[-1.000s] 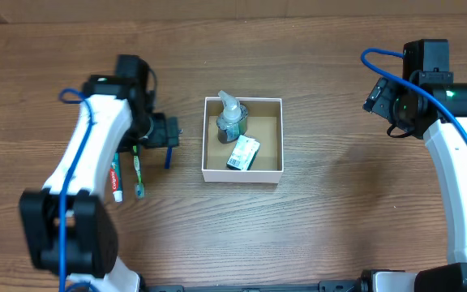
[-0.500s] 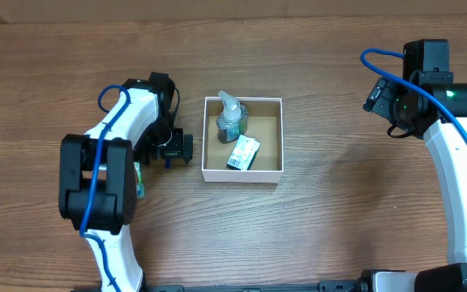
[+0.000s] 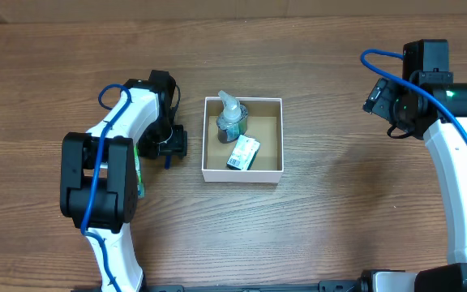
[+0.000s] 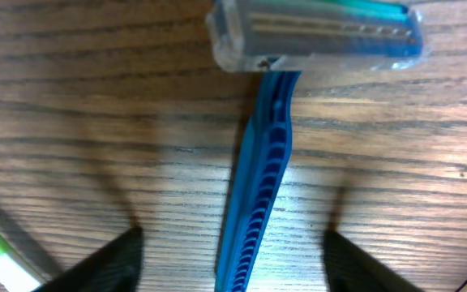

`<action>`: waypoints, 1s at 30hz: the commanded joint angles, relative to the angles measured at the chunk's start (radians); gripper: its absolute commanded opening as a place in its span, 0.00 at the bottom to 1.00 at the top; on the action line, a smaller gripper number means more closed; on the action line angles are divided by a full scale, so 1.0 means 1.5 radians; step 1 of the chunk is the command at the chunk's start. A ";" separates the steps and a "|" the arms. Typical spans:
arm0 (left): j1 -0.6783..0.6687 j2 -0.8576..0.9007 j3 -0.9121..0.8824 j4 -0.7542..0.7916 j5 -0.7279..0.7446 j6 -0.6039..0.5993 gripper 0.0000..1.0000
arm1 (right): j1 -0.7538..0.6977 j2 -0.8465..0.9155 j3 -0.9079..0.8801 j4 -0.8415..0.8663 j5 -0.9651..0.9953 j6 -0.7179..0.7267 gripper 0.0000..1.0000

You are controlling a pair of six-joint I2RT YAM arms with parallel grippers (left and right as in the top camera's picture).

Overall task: Pack container
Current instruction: 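Grasp the blue razor with the left gripper, then carry the razor into the box and release it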

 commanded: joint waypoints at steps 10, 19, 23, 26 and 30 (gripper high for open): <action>-0.004 0.018 0.000 0.060 0.005 0.004 0.16 | -0.001 -0.001 -0.001 0.001 -0.001 -0.002 0.84; -0.004 0.018 0.001 0.057 0.005 0.004 0.04 | -0.001 -0.001 -0.001 -0.002 -0.001 -0.002 0.84; -0.004 0.016 0.024 0.016 0.004 0.003 0.04 | -0.001 -0.001 -0.001 -0.003 -0.001 -0.002 0.84; -0.005 -0.002 0.069 -0.033 -0.008 -0.010 0.04 | -0.001 -0.001 -0.001 -0.003 -0.001 -0.002 0.84; -0.006 -0.075 0.117 -0.054 -0.011 -0.011 0.04 | -0.001 -0.001 -0.001 -0.002 0.000 -0.002 0.84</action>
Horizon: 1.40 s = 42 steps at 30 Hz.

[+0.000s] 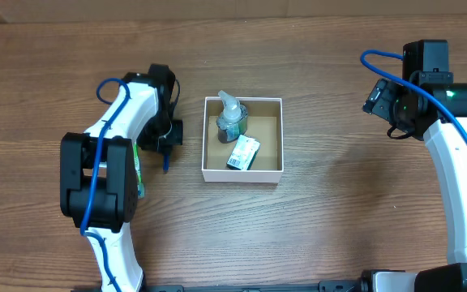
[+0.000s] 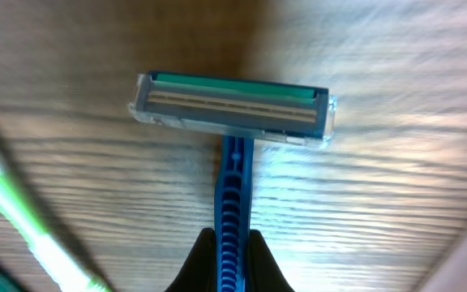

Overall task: Pack container
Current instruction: 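Carry the razor into the box and release it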

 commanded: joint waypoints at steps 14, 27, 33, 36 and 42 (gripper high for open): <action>-0.237 -0.338 0.064 -0.017 -0.007 0.271 0.04 | -0.062 -0.001 0.000 0.005 -0.052 0.026 0.85; -0.320 -0.202 -0.012 0.047 -0.041 0.300 0.05 | -0.105 -0.001 0.000 -0.001 -0.077 0.021 0.85; -0.330 -0.161 -0.012 0.040 -0.041 0.300 0.35 | -0.105 -0.001 0.000 -0.001 -0.077 0.021 0.85; -0.330 -0.166 0.001 0.035 -0.042 0.284 0.49 | -0.105 -0.001 0.000 -0.001 -0.076 0.018 0.85; -0.333 -0.204 0.128 -0.078 -0.108 0.172 0.53 | -0.105 -0.001 0.000 -0.001 -0.076 0.018 0.85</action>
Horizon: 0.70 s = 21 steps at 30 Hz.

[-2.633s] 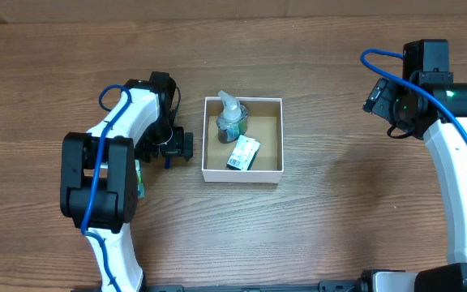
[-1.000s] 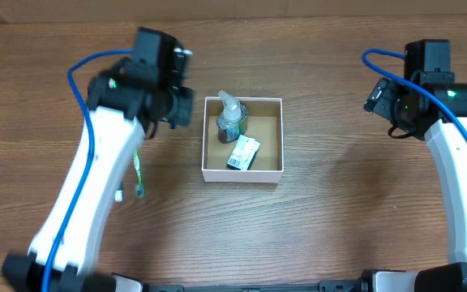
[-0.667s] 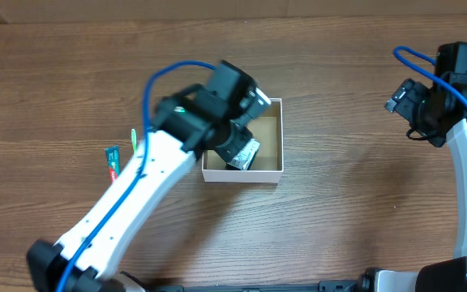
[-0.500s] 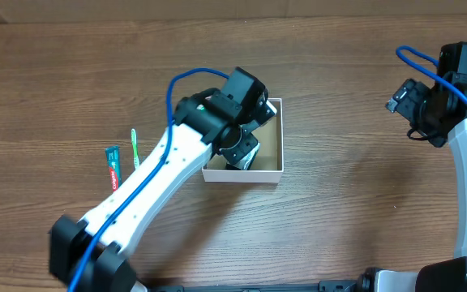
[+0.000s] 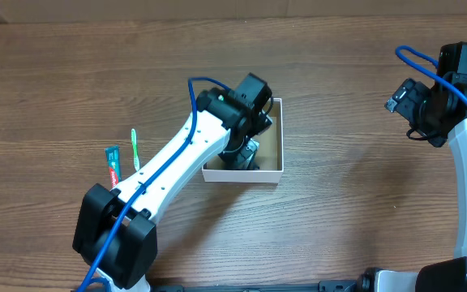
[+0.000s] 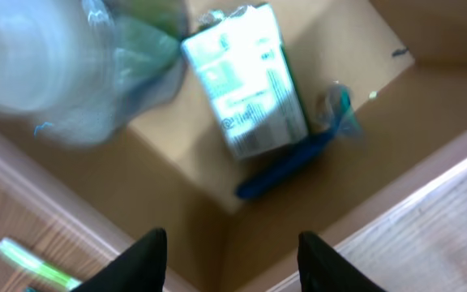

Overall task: Pack container
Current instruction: 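Carry the razor into the box and release it, then grasp the green toothbrush with the left gripper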

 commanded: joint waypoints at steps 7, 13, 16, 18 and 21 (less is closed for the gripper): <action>0.072 -0.158 0.160 -0.119 -0.196 -0.390 0.89 | 0.001 -0.001 0.000 0.002 0.000 -0.004 0.85; 0.249 -0.172 0.126 -0.170 -0.144 -0.510 0.98 | 0.001 -0.001 0.000 0.002 0.000 -0.004 0.85; 0.335 -0.172 0.054 -0.129 -0.087 -0.505 1.00 | 0.001 -0.001 0.000 0.002 0.000 -0.004 0.85; 0.375 -0.172 -0.004 -0.082 -0.027 -0.479 1.00 | 0.001 -0.001 0.000 0.002 0.000 -0.004 0.85; 0.416 -0.171 -0.100 -0.015 0.031 -0.464 0.99 | 0.001 -0.001 0.000 0.002 0.000 -0.004 0.85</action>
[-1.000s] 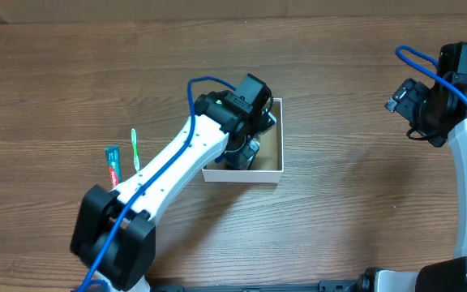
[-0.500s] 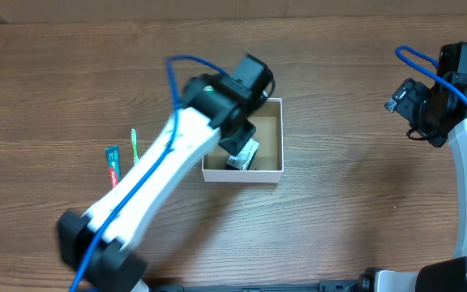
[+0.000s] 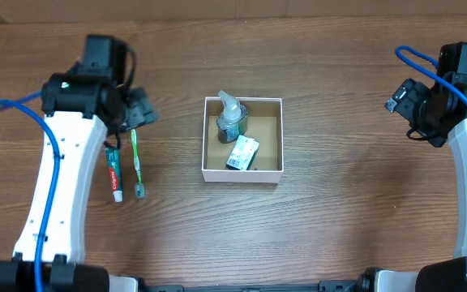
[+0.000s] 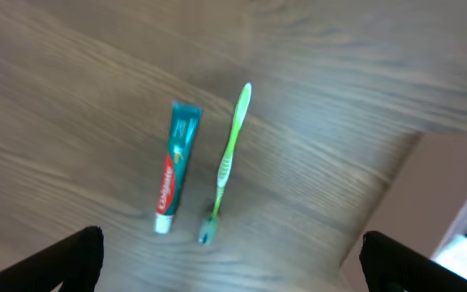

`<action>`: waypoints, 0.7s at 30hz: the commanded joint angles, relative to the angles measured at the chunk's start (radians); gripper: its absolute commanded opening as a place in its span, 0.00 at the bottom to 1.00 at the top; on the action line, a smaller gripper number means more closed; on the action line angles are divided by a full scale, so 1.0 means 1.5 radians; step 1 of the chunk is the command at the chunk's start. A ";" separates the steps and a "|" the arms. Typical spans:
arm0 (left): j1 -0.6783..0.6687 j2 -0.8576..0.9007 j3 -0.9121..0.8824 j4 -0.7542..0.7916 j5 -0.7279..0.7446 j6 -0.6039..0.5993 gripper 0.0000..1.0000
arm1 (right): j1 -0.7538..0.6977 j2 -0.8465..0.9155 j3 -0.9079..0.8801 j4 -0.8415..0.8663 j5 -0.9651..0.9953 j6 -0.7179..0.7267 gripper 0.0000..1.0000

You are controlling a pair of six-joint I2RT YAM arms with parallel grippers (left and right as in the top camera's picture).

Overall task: Pack container
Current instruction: 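Grasp the green toothbrush with the left gripper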

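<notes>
A white open box [image 3: 242, 174] in the middle of the table holds a clear pump bottle [image 3: 230, 118] and a small green-and-white carton [image 3: 243, 152]; no razor shows clearly inside it. Left of the box lie a red-and-teal toothpaste tube [image 3: 114, 173] [image 4: 177, 166] and a green toothbrush [image 3: 136, 164] [image 4: 227, 161], side by side. My left gripper [image 3: 139, 110] [image 4: 233, 264] hangs open and empty above the table near them, its dark fingers [image 4: 73, 259] set wide apart. My right gripper [image 3: 399, 96] is raised at the far right, its jaws not readable.
The wooden table's back edge runs along the top of the overhead view. My right arm stands along the right side. Bare wood lies between the box and each arm.
My left gripper was open inside the box, with the blue razor lying beside the carton. It is now back at the left, open above the toothpaste and toothbrush. The right arm has not moved.
My left gripper stood open around a blue razor on the table left of the box. Then it was shut on the razor's handle. Later it was open over the box with the razor lying inside. Now it is at the left again, empty.
</notes>
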 commanded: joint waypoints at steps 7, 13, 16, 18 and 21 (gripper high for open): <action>0.070 0.033 -0.263 0.179 0.104 0.021 0.99 | 0.001 -0.001 0.000 0.003 -0.001 -0.004 0.85; 0.070 0.108 -0.282 0.239 0.112 0.062 0.99 | 0.001 -0.001 0.000 0.003 -0.001 -0.004 0.85; 0.070 0.152 -0.282 0.273 0.126 0.073 0.99 | 0.001 -0.001 0.000 0.003 -0.001 -0.004 0.85; 0.070 0.169 -0.282 0.289 0.129 0.074 0.99 | 0.001 -0.001 0.000 0.002 -0.001 -0.004 0.85; 0.070 0.193 -0.282 0.313 0.150 0.083 0.99 | 0.001 -0.001 0.000 0.002 -0.001 -0.004 0.85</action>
